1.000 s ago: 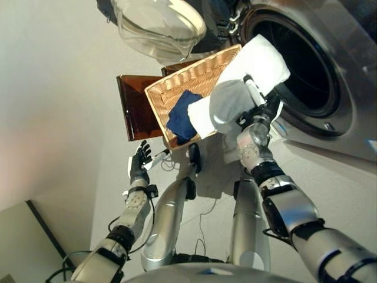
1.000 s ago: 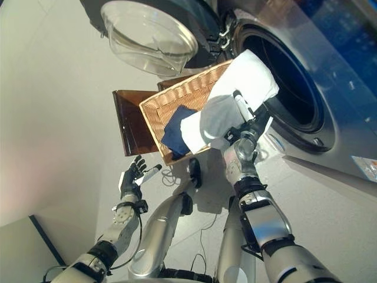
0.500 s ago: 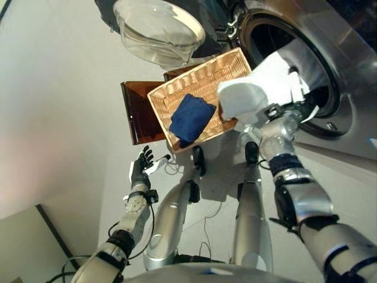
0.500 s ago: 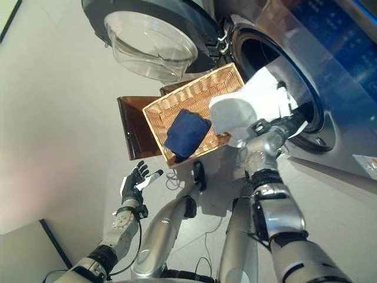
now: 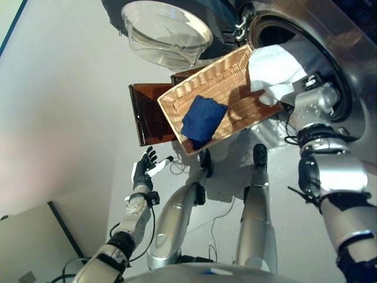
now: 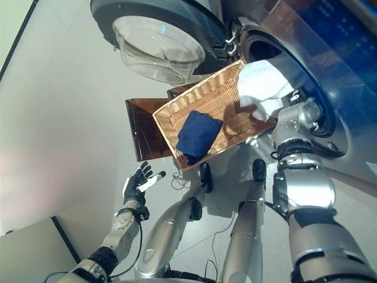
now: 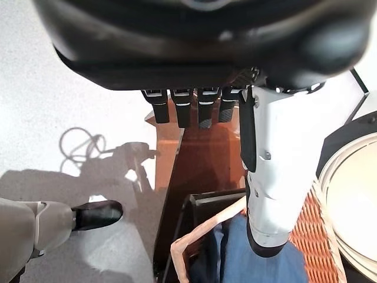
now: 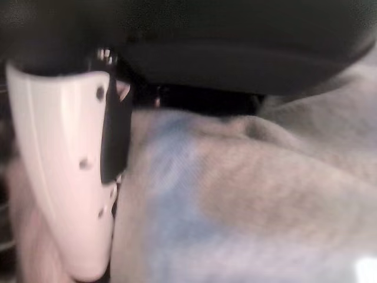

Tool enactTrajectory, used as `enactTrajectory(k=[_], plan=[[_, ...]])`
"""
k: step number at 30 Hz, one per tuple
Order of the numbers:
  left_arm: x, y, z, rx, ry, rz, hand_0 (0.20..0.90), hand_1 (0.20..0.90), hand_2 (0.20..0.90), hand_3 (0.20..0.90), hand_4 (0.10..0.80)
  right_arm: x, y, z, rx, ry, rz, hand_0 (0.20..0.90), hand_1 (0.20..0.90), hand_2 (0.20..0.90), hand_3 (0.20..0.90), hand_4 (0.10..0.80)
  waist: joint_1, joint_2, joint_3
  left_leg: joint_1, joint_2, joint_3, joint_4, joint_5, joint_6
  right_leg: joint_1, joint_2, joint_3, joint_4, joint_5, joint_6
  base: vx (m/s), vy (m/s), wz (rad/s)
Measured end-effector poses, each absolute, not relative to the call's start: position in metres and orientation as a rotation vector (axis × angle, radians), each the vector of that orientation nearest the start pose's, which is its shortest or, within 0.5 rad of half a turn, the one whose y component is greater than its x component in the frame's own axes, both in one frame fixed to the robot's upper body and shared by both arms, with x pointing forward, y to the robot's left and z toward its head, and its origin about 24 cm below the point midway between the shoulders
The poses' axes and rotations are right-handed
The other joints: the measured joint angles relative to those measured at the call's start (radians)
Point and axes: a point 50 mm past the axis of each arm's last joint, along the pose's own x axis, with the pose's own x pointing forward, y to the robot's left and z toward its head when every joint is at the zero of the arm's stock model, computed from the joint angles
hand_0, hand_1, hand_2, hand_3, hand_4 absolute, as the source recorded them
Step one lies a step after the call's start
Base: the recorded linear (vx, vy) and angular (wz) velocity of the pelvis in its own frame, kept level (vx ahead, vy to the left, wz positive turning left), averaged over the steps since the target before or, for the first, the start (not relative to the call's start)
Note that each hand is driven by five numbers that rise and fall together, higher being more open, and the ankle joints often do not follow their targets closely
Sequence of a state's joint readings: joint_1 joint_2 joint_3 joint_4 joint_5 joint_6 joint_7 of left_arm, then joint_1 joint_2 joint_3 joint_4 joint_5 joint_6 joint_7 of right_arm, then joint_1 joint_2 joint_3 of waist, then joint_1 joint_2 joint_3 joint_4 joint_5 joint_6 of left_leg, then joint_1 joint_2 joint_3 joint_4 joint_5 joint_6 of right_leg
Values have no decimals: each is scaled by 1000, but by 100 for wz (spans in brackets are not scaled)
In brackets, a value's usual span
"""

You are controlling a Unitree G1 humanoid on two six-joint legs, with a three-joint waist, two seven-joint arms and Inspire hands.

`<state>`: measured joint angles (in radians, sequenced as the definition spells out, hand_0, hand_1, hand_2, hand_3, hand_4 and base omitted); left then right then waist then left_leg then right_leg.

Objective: Pick up the clothes and place them into the washing machine

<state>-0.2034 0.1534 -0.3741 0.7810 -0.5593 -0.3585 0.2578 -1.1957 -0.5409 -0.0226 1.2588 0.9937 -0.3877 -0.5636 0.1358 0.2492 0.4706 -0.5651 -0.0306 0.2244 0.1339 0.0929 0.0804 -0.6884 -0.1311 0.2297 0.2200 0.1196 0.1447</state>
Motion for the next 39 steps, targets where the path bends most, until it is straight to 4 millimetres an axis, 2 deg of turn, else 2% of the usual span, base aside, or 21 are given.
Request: enactTrajectory(k=[9,17,23,32,39], plan=[[251,145,-59,-183,330,136,900,900,900,900,800,386,-313,223,803,-283,-916,200,200,200,200,300,18,0,0,-1,-3,0,-4,-1,-2,-2,-3,1,-1,-2,2,5,-1,0],[250,139,-60,-176,336,106,900,900,900,900,800,383,-317,232,1072,-357,-920,200,200,200,200,300,24,6,-4,-2,-10,-1,-22,5,1,-14,-7,2,5,-7,8,21,8,1],[250,139,-60,-176,338,106,900,900,900,900,800,376,-327,237,1307,-458,-954,200,200,200,200,300,44,33,-24,0,-24,0,-40,14,9,-20,-16,4,5,-14,17,22,19,3],[249,138,-61,-186,343,100,900,900,900,900,800,372,-331,239,1417,-510,-978,200,200,200,200,300,51,59,-43,5,-42,7,-53,19,14,-38,-28,16,37,-30,30,7,3,1],[248,132,-62,-181,347,59,900,900,900,900,800,367,-338,243,1436,-539,-1010,200,200,200,200,300,65,83,-62,5,-49,14,-67,19,14,-55,-30,28,51,-38,34,0,1,0]])
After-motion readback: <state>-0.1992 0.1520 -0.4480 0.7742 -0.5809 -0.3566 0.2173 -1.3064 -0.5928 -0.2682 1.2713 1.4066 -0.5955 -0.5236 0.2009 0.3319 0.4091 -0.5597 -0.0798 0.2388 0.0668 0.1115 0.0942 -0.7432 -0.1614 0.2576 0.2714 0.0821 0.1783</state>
